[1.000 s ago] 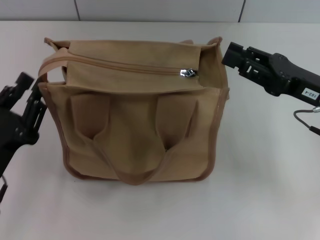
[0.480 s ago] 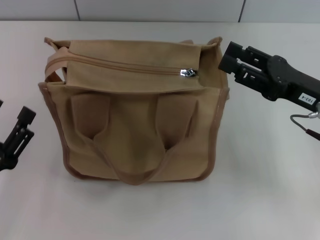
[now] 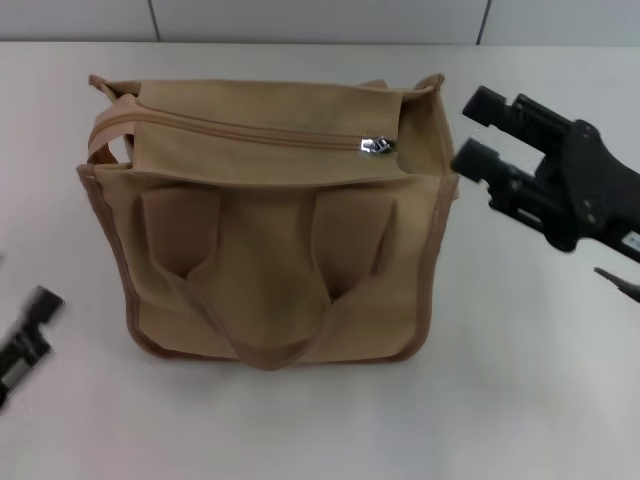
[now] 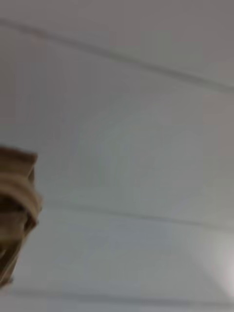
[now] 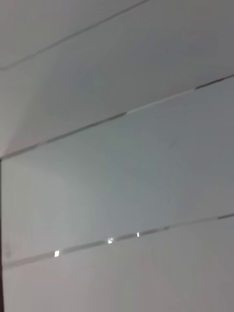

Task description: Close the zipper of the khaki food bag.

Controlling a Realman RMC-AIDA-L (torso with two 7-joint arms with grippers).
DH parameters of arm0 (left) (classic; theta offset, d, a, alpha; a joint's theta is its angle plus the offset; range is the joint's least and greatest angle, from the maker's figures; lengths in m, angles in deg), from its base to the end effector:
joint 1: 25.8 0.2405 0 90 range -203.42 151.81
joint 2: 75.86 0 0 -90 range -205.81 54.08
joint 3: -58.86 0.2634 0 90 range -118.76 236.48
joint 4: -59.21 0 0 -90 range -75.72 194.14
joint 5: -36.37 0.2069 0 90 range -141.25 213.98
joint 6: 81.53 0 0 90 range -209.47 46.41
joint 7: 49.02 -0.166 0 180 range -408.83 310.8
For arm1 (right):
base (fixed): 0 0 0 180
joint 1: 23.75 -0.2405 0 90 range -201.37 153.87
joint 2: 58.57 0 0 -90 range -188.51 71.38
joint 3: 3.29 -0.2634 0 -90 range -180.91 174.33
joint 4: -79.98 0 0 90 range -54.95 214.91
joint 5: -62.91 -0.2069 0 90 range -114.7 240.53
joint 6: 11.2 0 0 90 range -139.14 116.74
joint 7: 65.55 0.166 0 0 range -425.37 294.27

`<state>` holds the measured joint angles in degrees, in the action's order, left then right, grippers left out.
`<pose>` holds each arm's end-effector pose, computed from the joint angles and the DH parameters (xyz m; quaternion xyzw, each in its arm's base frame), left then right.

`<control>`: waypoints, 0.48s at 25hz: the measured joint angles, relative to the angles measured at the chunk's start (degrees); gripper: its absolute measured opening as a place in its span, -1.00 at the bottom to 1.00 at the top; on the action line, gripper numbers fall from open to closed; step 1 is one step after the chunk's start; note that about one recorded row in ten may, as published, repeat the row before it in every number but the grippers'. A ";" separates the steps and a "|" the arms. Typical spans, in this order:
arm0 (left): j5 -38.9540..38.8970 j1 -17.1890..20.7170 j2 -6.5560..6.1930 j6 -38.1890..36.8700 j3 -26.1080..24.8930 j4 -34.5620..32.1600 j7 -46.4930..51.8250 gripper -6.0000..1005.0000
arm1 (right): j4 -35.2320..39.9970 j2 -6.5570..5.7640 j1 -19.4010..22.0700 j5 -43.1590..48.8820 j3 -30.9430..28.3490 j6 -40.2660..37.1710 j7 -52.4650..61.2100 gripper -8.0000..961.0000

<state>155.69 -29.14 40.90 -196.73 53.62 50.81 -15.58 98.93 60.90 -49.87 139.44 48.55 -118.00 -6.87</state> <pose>-0.3383 0.1552 0.0201 -0.7608 -0.1769 -0.4638 0.4180 0.2119 0.2861 -0.0163 -0.8286 0.1248 0.5335 0.1149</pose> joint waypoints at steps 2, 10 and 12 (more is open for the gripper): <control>0.04 -1.43 -1.30 0.14 6.69 -0.50 0.54 0.66 | 0.00 0.03 0.17 0.34 0.55 -0.41 -3.10 0.33; 0.05 -7.57 -0.87 0.77 26.84 -8.56 3.05 0.66 | 1.13 -0.06 -1.31 11.16 11.02 1.37 -8.54 0.33; 0.04 -8.53 -0.75 1.11 28.80 -9.08 3.61 0.66 | 1.70 0.00 -1.40 15.43 14.85 1.42 -8.59 0.33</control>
<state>155.73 -37.66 40.15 -195.62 82.43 41.73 -11.97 100.63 60.90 -51.27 154.87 63.40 -116.58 -15.46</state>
